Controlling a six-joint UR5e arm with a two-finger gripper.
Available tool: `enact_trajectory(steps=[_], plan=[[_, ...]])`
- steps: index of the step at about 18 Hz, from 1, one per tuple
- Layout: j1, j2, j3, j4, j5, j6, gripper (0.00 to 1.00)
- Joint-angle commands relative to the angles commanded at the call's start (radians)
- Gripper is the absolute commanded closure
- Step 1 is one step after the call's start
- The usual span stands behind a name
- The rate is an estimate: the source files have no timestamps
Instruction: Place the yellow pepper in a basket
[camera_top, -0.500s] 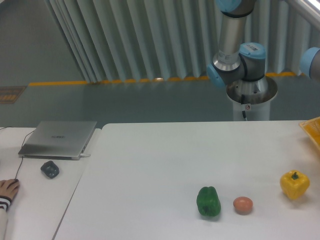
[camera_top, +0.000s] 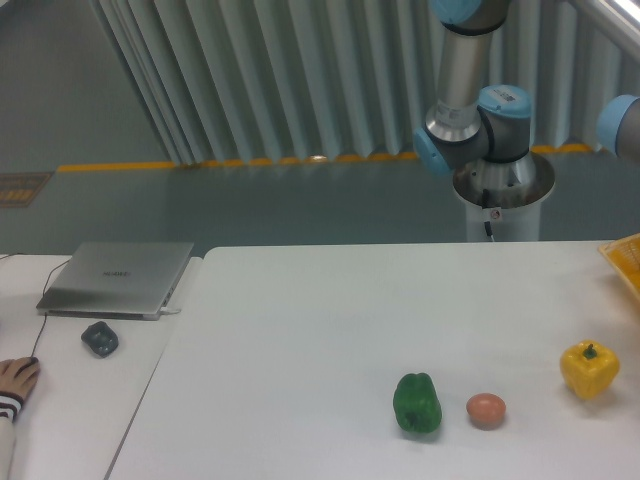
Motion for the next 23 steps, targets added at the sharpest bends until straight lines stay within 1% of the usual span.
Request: enact_trajectory(steps=[1,5,8,10,12,14,16,17,18,23], plan=[[0.002,0.002,-0.005,0.009,-0.021,0.0,0.0],[0.032,0.022,-0.037,0.011,-0.135,-0.012,0.0],[0.025,0.06,-0.035,-0.001,-0.127,-0.07,0.0],[0.017,0.061,-0.031,-0.003,-0.135,-0.162,0.0],[0.015,0.058,-0.032,-0.003,-0.135,-0.173,0.0],[-0.001,0.055,-0.038,0.002,-0.141,-0.182,0.0],[-0.008,0.054,-0.04,0.008,-0.176,-0.248,0.0],[-0.009,0.051,-0.04,0.012,-0.231,-0.306,0.0],[-0.014,0.048,-0.04,0.018,-0.247,-0.339,0.0],[-0.054,0.026,-0.048,0.061,-0.247,-0.516,0.0]])
